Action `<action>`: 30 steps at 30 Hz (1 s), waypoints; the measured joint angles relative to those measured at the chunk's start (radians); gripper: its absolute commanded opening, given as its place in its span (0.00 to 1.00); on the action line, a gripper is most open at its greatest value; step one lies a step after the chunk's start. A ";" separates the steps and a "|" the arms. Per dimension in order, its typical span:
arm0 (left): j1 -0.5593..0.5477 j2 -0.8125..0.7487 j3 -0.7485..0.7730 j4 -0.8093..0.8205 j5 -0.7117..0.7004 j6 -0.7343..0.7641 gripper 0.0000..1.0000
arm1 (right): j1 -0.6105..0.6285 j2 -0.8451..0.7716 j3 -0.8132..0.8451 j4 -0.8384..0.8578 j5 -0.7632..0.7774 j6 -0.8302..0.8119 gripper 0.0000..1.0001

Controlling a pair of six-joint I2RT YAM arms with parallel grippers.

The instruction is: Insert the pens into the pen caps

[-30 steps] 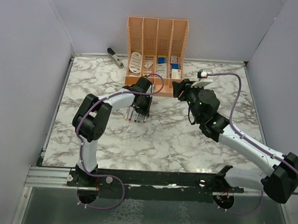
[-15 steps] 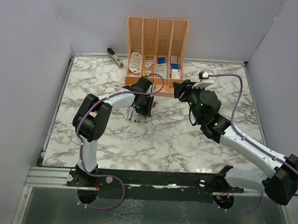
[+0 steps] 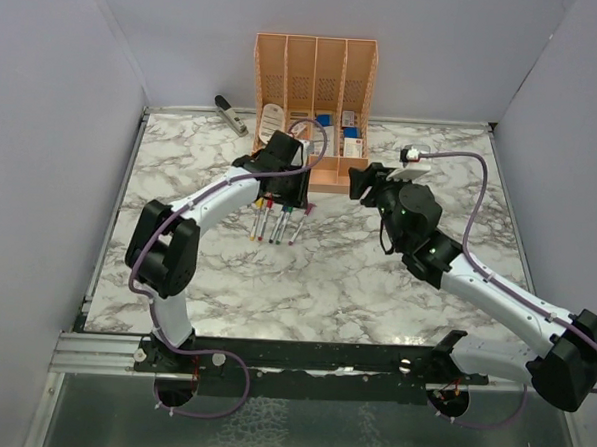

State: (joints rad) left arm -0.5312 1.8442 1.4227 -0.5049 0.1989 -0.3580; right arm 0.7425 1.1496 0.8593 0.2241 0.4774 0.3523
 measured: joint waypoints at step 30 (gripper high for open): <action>0.589 -0.351 -0.275 0.124 -0.139 0.175 0.99 | -0.716 -0.031 -0.121 -0.221 -0.035 0.181 0.77</action>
State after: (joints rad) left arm 0.0582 1.4929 1.1481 -0.3813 0.0597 -0.1829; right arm 0.0261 1.1187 0.7387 0.0029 0.4419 0.5331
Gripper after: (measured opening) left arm 0.988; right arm 0.768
